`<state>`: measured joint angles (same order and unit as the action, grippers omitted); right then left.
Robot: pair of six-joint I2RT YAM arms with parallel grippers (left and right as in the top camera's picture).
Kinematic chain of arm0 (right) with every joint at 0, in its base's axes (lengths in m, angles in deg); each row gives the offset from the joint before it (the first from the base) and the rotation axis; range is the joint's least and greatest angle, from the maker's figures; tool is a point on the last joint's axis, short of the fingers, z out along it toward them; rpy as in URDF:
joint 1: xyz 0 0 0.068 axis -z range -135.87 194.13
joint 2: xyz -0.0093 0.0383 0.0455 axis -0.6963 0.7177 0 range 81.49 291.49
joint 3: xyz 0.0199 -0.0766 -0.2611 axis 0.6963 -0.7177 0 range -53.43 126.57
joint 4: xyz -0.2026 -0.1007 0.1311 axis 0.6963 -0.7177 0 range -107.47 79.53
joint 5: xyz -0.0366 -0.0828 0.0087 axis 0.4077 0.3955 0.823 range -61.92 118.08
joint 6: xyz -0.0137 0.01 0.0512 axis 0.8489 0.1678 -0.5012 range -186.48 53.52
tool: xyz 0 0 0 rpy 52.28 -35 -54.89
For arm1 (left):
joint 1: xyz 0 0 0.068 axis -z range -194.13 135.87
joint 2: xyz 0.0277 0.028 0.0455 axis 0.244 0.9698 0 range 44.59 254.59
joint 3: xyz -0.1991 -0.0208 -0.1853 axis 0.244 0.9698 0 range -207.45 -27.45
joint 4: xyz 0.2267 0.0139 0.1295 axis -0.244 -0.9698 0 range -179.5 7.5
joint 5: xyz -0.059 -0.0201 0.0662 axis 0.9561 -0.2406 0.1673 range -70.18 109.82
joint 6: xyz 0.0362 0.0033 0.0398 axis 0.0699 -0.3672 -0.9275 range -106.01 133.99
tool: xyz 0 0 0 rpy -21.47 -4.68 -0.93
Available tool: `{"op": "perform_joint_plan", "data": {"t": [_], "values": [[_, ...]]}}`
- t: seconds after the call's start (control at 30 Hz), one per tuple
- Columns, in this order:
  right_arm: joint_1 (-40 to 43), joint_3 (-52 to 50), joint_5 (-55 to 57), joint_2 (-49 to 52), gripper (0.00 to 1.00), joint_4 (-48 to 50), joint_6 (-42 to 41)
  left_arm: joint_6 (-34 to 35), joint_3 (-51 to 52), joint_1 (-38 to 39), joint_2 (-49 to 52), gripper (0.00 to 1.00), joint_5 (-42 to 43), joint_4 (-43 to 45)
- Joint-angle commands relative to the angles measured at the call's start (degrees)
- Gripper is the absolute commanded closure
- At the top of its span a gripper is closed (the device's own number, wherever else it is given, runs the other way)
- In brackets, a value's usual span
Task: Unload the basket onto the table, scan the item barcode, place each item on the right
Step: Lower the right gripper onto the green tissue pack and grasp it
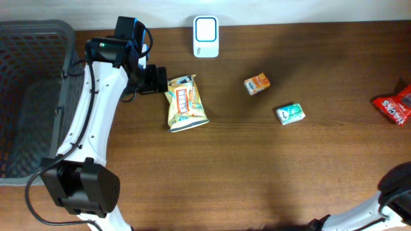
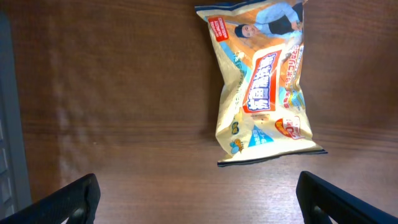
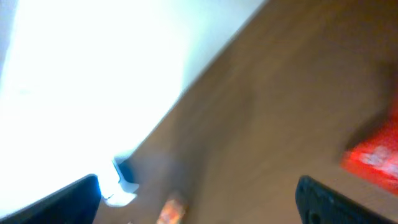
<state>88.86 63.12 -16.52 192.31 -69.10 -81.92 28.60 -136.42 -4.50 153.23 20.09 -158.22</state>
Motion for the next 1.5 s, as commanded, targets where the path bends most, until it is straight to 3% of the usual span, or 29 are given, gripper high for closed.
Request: {"op": "perform_joint_plan", "data": {"t": [0.0, 0.1, 0.2, 0.23, 0.27, 0.3, 0.57, 0.67, 0.97, 1.07, 1.33, 1.37, 1.4, 1.47], "values": [[-6.9, -1.9, -2.7, 2.1, 0.01, -10.4, 6.1, 0.6, 0.0, -0.1, -0.1, 0.01, 0.4, 0.0], [-16.9, -6.2, 12.9, 2.5, 0.03, -21.0, 6.0, 0.6, 0.0, -0.1, -0.1, 0.01, 0.4, 0.0], [-24.7, -15.4, 14.9, 2.5, 0.03, -20.5, 6.0, 0.6, 0.0, -0.1, -0.1, 0.01, 0.4, 0.0], [-27.0, -20.3, 14.9, 2.5, 0.09, -17.9, 5.6, 0.6, 0.0, -0.1, -0.1, 0.01, 0.4, 0.0], [-27.7, -23.4, 14.9, 2.5, 0.25, -15.4, 4.0, 0.6, 0.0, -0.1, -0.1, 0.01, 0.4, 0.0], [-27.9, -25.9, 14.9, 2.5, 0.34, -13.4, 2.0, 0.6, 0.0, -0.1, -0.1, 0.01, 0.4, 0.0], [-27.3, -41.5, 15.1, 2.5, 0.43, 3.8, -11.3, 0.6, 0.0, -0.1, -0.1, 0.01, 0.4, 0.1], [-27.3, -44.9, 16.0, 2.5, 0.55, 9.7, -15.1, 0.6, 0.0, -0.1, -0.1, 0.01, 0.4, 0.0], [-27.6, -48.0, 16.8, 2.5, 0.59, 22.4, -16.5, 0.6, 0.0, -0.1, -0.1, 0.01, 0.4, 0.0], [-27.9, -48.2, 16.7, 2.5, 0.66, 24.7, -16.6, 0.6, 0.0, -0.1, -0.1, 0.01, 0.4, 0.0], [-29.2, -48.5, 16.8, 4.0, 0.64, 30.1, -17.0, 0.6, 0.0, -0.1, -0.1, 0.01, 0.4, 0.0], [-29.7, -48.5, 16.8, 4.1, 0.73, 30.7, -17.0, 0.6, 0.0, -0.1, -0.1, 0.01, 0.4, 0.0], [-30.1, -48.5, 16.7, 4.1, 0.96, 31.3, -17.0, 0.6, 0.0, -0.1, -0.1, 0.01, 0.4, 0.0], [-30.1, -48.0, 12.0, 4.0, 0.96, 32.1, -14.8, 0.6, 0.0, -0.1, -0.1, 0.01, 0.4, 0.0]]}}
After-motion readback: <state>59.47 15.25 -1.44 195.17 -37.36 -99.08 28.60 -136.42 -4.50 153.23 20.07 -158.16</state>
